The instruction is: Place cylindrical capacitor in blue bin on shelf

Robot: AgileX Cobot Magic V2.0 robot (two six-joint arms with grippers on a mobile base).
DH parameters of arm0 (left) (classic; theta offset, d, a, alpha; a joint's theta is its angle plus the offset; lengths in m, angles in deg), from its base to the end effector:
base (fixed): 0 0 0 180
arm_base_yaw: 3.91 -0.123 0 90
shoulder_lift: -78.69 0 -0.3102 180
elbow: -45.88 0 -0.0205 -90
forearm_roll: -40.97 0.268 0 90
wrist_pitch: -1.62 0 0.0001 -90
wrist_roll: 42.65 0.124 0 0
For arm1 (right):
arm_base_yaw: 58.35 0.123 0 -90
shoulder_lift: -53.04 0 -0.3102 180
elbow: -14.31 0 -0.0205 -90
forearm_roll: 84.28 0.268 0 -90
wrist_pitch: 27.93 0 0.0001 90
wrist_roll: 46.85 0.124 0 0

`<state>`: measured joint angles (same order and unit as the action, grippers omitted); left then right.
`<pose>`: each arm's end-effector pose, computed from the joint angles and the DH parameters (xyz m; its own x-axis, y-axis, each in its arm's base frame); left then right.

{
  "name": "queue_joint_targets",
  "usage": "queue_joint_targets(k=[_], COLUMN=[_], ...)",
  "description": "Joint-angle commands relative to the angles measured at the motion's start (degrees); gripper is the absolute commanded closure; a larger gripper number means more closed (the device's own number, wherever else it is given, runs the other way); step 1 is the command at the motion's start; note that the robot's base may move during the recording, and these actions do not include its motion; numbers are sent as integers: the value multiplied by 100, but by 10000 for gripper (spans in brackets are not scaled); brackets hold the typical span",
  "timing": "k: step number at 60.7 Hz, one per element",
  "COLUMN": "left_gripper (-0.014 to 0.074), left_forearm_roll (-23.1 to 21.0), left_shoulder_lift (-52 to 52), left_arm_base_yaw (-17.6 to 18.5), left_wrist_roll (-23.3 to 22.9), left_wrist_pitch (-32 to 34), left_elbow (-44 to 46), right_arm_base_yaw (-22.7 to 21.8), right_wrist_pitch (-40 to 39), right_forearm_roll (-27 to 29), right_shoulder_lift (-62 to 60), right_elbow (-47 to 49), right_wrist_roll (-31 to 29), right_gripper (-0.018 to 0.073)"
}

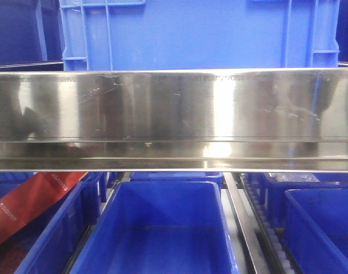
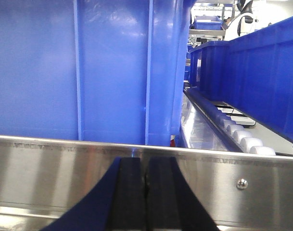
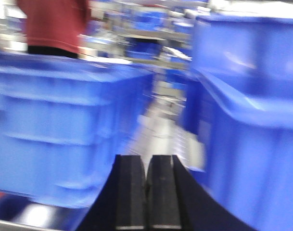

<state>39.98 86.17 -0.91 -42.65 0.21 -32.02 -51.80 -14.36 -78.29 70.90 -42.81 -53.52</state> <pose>0.0816 -0.0043 0.2122 0.0550 -0.0202 -0.9983 0.0537 0.9984 -0.0172 0.0813 0.0124 0.3106 0.0284 -0.0116 -0.9995 -0.1379 0.9903 -0.0154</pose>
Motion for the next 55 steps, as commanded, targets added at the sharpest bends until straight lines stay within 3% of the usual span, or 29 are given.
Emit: queue_joint_targets(k=[1,10,25,55], left_gripper=[707,707,707,707], left_forearm_roll=[-42,-42,-42,-42], left_shoulder_lift=[-33,-33,-33,-33], left_arm_base_yaw=[-1,-1,-1,-1], left_wrist_roll=[0,0,0,0], left_wrist_pitch=[84,84,84,84], left_elbow=[5,5,5,5], right_arm_base_yaw=[-355,-634,-655,-645], right_wrist_pitch=[-289,-606,-825,-557], right_forearm_roll=[49,78,78,78], right_shoulder_lift=[-122,-494,-1071,-1071], right_elbow=[-338,-1015,-2060,-2073], right_wrist_roll=[-20,-20,-20,-20], right_gripper=[721,721,721,721])
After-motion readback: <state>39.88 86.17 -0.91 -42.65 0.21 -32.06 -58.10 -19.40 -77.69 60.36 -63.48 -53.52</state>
